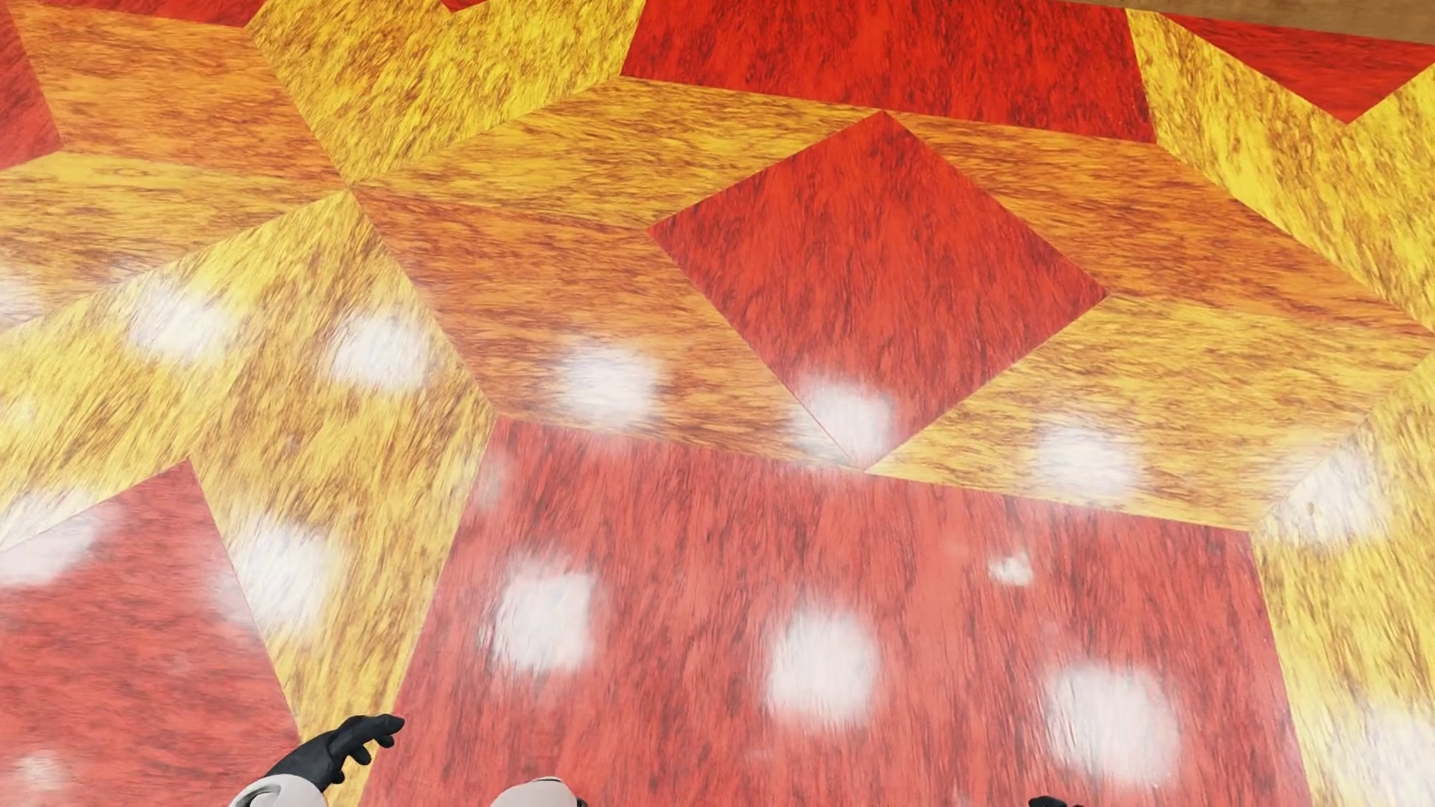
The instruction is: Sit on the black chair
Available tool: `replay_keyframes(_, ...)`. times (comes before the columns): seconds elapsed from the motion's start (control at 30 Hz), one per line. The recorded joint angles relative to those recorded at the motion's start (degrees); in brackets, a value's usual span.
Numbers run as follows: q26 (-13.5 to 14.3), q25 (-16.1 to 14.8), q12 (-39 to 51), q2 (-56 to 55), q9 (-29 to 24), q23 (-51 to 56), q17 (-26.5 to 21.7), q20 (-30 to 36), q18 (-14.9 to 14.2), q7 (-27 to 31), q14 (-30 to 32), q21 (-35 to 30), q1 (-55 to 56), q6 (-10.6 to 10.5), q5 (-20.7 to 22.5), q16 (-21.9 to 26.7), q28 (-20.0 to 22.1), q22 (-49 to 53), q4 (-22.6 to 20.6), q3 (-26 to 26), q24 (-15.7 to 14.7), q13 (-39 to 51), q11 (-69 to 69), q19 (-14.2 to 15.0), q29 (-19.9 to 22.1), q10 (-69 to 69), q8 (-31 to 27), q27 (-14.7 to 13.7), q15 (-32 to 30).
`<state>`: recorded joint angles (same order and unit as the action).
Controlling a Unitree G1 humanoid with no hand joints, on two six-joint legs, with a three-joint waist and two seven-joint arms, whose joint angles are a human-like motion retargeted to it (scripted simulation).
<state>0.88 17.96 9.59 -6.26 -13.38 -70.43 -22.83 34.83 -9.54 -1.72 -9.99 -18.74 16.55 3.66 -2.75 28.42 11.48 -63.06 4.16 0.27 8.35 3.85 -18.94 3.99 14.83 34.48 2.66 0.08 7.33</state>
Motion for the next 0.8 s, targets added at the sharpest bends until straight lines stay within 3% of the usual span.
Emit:
replay_keyframes(0.2,-0.5,0.6,2.9,-5.7,-0.1,0.2,1.5,0.8,1.4,-1.7,0.3,-0.7,-8.5,-0.5,0.9,0.6,-0.4,-0.7,-2.7,-1.3,0.1,2.4,-1.8,-1.7,-0.8,-9.4,0.4,0.0,-0.1)
replay_keyframes(0.3,-0.6,0.5,3.9,-6.2,-1.1,1.4,0.7,1.2,2.3,-1.8,0.5,-1.2,-10.6,-2.3,0.8,-0.4,0.2,-0.6,-2.7,-1.6,0.1,2.5,-3.0,-1.4,0.8,-14.2,1.1,-1.0,0.0)
replay_keyframes(0.4,-1.2,0.5,4.3,-9.5,-2.1,2.3,0.3,1.5,1.9,-1.4,2.3,-0.8,-9.7,-1.7,-0.8,-0.1,-0.8,0.6,-4.0,-1.8,1.4,3.1,-9.3,-1.5,-0.3,-13.8,0.6,-0.4,0.8)
replay_keyframes(0.47,-0.9,2.0,5.6,-14.1,-3.6,3.9,-0.1,1.4,2.2,-1.0,0.4,-0.7,-7.0,-1.5,-1.7,0.4,-0.6,1.5,-4.6,-1.7,2.5,4.5,-16.4,-0.7,-0.9,-9.4,-1.6,0.0,1.8)
replay_keyframes(0.57,-1.6,2.9,7.5,-18.8,-5.7,4.5,-0.3,1.9,1.5,0.2,-2.1,-2.5,-1.1,-2.0,-0.6,0.8,0.0,1.7,-4.4,-2.0,1.5,7.1,-25.3,-0.5,-2.2,-1.2,-5.9,0.9,3.7)
replay_keyframes(0.67,-1.5,3.6,11.1,-22.1,-7.8,5.4,0.2,3.6,0.4,1.1,-3.8,-2.9,5.8,-1.2,-0.2,1.7,0.1,2.6,-3.7,-1.5,1.6,10.2,-29.9,1.0,-2.4,6.4,-6.1,1.0,3.2)
replay_keyframes(0.73,-0.5,4.5,14.2,-23.7,-9.3,6.4,0.0,4.4,1.8,2.3,-5.6,-2.8,10.9,-0.9,0.0,1.3,1.0,2.9,-4.0,-0.6,1.8,12.6,-30.2,-1.9,-1.9,12.7,-5.7,0.6,6.9)
replay_keyframes(0.8,-0.1,6.1,17.2,-29.4,-11.6,6.9,0.0,5.0,2.2,3.4,-7.8,-3.5,16.2,-0.6,0.5,1.3,1.4,3.9,-4.0,-0.3,1.8,16.1,-37.4,-1.9,-3.0,19.7,-6.8,0.4,8.6)
